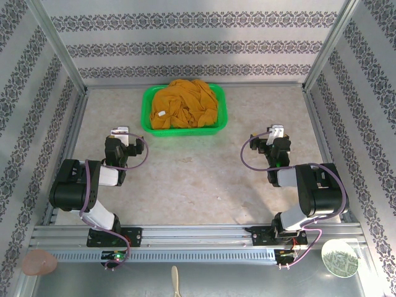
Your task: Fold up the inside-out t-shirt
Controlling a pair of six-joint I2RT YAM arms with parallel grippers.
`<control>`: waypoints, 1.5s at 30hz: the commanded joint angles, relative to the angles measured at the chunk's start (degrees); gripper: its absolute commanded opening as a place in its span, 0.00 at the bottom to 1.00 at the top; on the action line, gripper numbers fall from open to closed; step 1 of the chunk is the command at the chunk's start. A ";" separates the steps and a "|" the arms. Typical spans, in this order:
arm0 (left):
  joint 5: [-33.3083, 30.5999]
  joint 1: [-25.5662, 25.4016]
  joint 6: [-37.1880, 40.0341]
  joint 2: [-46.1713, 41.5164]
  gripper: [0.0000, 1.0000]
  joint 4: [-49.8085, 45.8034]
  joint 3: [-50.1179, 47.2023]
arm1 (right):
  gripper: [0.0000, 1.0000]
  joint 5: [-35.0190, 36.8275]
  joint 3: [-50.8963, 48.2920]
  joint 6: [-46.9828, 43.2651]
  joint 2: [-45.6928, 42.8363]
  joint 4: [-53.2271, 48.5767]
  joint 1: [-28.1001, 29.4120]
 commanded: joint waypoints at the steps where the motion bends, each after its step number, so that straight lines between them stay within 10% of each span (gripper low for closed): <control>1: -1.33 -0.33 -1.36 -2.00 0.99 0.96 -1.24 | 0.98 1.47 -0.10 0.55 -5.05 -0.53 -0.58; 10: -5.70 -0.51 -5.30 -19.76 0.99 -19.95 3.00 | 0.98 13.57 1.87 22.54 -33.84 -27.14 -0.97; 16: -5.87 -0.69 -21.58 -24.13 0.99 -51.10 20.25 | 0.99 -9.59 12.55 28.01 -36.13 -41.24 -3.08; 33: 9.89 -4.41 -29.78 13.43 1.00 -78.78 61.00 | 0.98 -19.31 29.19 27.55 -26.59 -70.43 -2.48; 45: 18.75 -21.69 -29.63 30.34 1.00 -77.94 80.49 | 0.95 -14.77 36.59 23.72 -23.17 -80.53 0.85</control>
